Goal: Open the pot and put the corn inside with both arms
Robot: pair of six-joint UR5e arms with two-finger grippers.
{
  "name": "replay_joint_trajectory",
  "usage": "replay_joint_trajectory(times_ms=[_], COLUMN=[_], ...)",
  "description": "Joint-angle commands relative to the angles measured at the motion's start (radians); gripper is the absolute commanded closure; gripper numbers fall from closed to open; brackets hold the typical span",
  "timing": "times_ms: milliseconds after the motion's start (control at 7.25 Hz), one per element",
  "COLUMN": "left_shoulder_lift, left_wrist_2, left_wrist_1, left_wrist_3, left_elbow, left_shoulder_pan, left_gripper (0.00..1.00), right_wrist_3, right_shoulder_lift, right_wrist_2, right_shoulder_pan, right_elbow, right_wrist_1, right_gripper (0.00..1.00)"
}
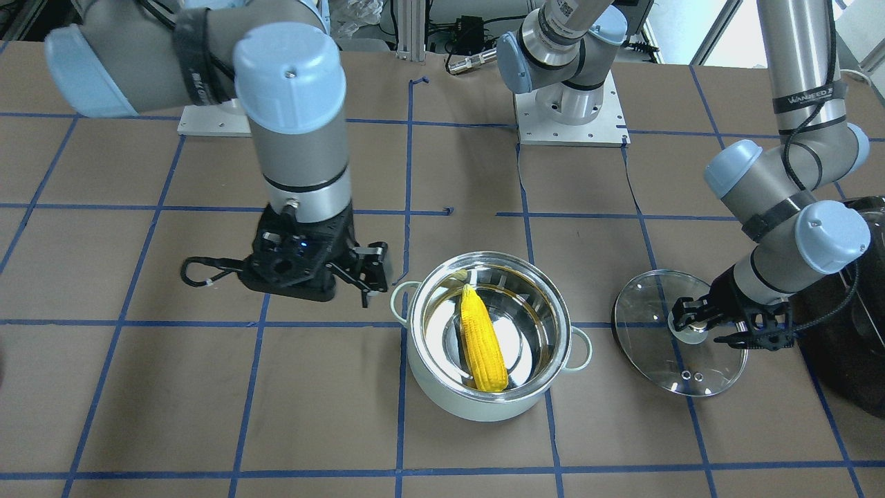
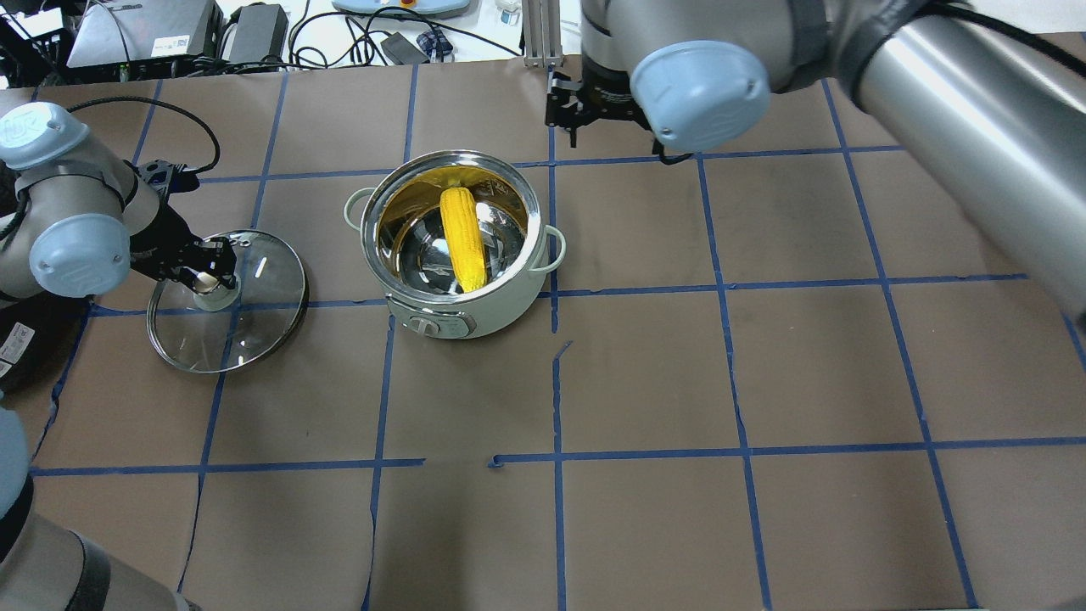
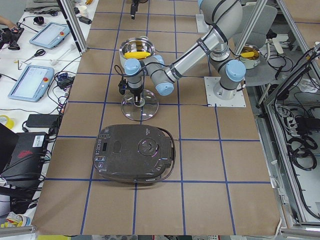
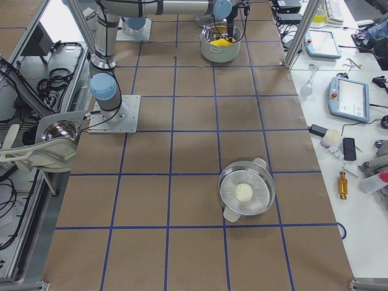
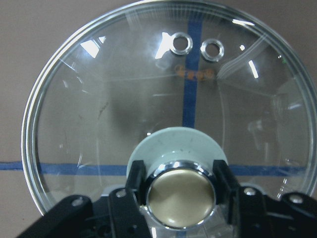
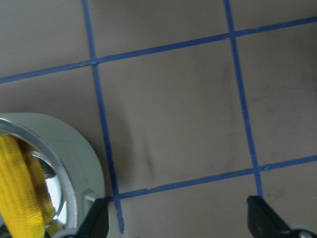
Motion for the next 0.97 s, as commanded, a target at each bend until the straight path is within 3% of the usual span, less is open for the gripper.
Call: replay_joint_trajectory(times_ms=[0, 138, 414, 828], left_shoulder_lift=[0.014, 0.047, 0.157, 0.242], left_wrist_2=[-0.004, -0.006, -0.022, -0.016], left_wrist_1=[0.001, -0.028, -0.18, -0.52], left_wrist_3=[0.001, -0.004, -0.037, -0.356], left_elbow=[0.006, 0.022, 0.092, 0.353], left_shoulder_pan=[-0.004, -0.014, -0.105, -0.35], left_gripper=[0.0, 0.0, 0.0, 0.0], right_wrist_3=[-0.127, -0.201, -0.376, -0.378], right_shoulder_lift=[-0.124, -0.149, -0.232, -0.298], right_wrist_2=[-0.004, -0.019, -0.006, 0.002], right_shoulder_pan=[-0.112, -0.128, -0.201, -0.223], right_elbow=[0.109, 0.114, 0.116, 0.123], right_wrist_1=[0.048, 0.162, 0.268, 0.325], right_gripper=[0.0, 0.0, 0.0, 0.0])
